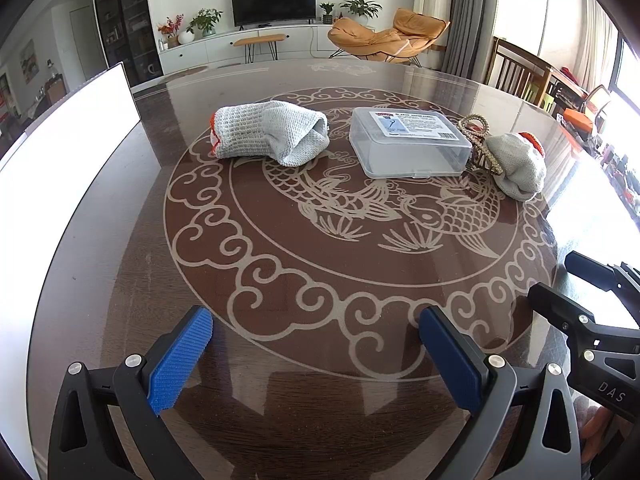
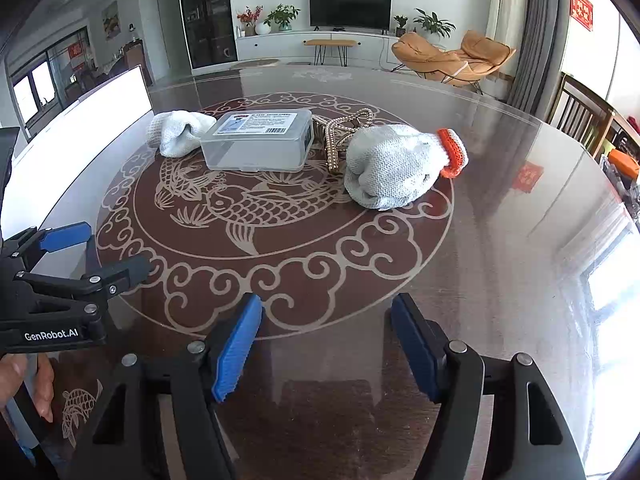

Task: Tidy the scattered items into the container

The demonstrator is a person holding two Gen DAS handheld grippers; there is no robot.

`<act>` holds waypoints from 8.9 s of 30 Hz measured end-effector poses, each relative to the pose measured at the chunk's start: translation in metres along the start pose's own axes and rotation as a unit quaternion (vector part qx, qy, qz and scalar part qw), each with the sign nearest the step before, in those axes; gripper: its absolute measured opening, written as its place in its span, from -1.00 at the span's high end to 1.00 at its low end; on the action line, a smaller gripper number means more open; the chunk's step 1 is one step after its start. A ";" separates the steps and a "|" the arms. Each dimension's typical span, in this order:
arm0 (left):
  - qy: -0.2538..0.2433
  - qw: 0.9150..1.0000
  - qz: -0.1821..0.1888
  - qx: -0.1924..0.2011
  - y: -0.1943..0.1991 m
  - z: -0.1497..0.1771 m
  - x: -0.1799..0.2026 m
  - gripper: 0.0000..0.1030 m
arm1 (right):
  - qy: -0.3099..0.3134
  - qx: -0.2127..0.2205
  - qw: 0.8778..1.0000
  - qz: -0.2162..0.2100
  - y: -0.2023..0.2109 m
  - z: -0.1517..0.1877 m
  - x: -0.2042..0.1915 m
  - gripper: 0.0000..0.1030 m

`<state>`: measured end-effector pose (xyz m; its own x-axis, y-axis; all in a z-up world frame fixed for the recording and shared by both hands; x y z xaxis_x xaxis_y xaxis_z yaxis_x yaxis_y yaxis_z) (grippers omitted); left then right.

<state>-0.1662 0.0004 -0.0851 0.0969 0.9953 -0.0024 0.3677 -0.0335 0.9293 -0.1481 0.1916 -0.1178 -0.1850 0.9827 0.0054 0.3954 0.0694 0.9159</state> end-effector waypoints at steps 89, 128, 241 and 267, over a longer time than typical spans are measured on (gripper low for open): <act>-0.189 0.976 0.104 -0.035 0.033 -0.034 -0.033 -1.00 | 0.002 0.000 1.000 -0.006 -0.002 -0.006 -0.007 -0.39; -0.021 0.999 0.017 0.027 0.015 0.009 -0.063 0.24 | 0.054 0.071 0.978 -0.188 0.029 -0.108 -0.055 -0.36; 0.035 0.999 -0.016 0.000 -0.004 0.000 -0.081 -1.00 | 0.142 -0.001 0.988 -0.064 -0.015 -0.034 -0.084 -0.40; 0.016 1.000 -0.007 -0.001 -0.003 0.001 -0.080 -1.00 | 0.142 -0.001 0.988 -0.065 -0.014 -0.034 -0.084 -0.40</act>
<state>-0.1741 -0.0791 -0.0878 0.0623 0.9980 -0.0039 0.3669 -0.0192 0.9301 -0.1686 0.1026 -0.1179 -0.4785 0.8781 0.0004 0.3507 0.1906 0.9169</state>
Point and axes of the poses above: each gripper's, at about its wrist camera, not at the fingertips, and y roughly against the way its jaws point, x to its right, z to its underside, the point moved 4 cm from there along -y, roughly the way its jaws point, and after that the axes turned 14 degrees about -x, right-handed, at the moved point
